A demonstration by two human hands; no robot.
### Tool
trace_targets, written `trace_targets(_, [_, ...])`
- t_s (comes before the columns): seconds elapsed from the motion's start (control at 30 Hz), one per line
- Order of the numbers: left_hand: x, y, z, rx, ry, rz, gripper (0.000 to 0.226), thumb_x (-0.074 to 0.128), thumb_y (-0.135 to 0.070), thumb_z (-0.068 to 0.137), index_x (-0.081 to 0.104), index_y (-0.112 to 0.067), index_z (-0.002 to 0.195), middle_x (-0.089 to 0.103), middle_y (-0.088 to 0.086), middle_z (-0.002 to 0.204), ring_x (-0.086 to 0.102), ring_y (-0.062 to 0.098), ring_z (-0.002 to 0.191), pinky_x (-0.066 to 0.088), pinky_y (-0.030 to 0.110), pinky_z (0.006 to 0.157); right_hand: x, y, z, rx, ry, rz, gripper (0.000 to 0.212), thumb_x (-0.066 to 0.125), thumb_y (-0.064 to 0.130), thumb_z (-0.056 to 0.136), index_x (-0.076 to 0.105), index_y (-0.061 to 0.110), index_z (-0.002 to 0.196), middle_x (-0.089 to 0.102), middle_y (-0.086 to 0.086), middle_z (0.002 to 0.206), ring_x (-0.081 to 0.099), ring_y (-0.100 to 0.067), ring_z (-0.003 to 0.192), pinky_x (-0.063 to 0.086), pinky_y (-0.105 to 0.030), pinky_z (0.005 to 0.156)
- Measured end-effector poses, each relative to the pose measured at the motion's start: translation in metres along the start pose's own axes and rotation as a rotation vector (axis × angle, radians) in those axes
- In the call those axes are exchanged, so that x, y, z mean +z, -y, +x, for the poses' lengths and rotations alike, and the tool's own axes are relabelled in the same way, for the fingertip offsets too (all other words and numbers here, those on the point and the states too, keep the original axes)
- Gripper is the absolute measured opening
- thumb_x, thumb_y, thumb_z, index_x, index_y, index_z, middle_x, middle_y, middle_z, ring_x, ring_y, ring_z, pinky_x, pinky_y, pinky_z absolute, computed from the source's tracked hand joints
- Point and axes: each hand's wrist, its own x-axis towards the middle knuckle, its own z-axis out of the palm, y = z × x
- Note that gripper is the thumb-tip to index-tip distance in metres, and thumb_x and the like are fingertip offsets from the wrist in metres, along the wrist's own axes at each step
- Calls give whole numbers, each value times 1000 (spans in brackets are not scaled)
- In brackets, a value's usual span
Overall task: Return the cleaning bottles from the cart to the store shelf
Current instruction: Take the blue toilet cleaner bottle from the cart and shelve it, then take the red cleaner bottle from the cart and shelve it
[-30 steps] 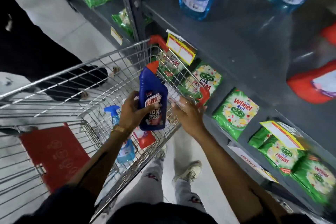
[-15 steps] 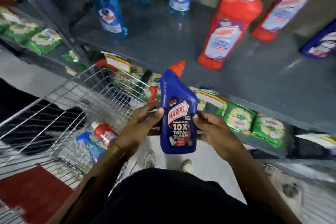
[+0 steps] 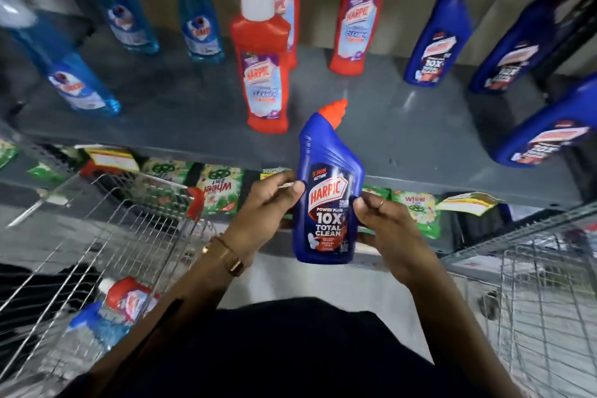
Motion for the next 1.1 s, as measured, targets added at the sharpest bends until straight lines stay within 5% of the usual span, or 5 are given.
trace_targets(0.3, [102, -34, 101, 361, 203, 43, 21, 46, -10, 91, 49, -10, 112, 61, 8, 106, 56, 15, 97, 48, 37, 87, -104, 48, 54, -365, -119, -25, 27, 49, 14, 93, 62, 11, 116, 73, 6, 104, 66, -13, 95, 56, -31, 79])
trace_targets(0.53, [158, -21, 168, 323, 229, 140, 21, 41, -1, 97, 47, -6, 116, 59, 10, 116, 61, 3, 94, 53, 31, 87, -176, 40, 99, -348, -239, -59, 25, 49, 8, 95, 61, 15, 116, 73, 13, 99, 65, -5, 94, 53, -28, 80])
trace_targets(0.87, [178, -14, 196, 351, 255, 197, 28, 44, -13, 98, 45, -7, 125, 62, 14, 122, 61, 23, 109, 56, 43, 90, -201, 42, 109, -337, -271, -74, 35, 51, 12, 95, 54, 13, 130, 68, -3, 119, 63, -16, 108, 54, -32, 88])
trace_targets(1.0, [166, -10, 188, 330, 253, 225, 39, 49, -11, 96, 39, -8, 134, 57, 17, 132, 57, 20, 116, 52, 30, 95, -177, 29, 90, -359, -545, -97, 38, 51, 5, 94, 48, 0, 132, 56, -17, 133, 55, -19, 114, 49, -22, 93])
trace_targets(1.1, [139, -1, 164, 360, 198, 240, 45, 51, -9, 95, 38, -9, 138, 54, 15, 134, 54, 15, 116, 44, 19, 98, -134, 2, 69, -403, -861, -125, 27, 53, 14, 95, 57, 5, 121, 63, -10, 121, 59, -22, 107, 51, -40, 95])
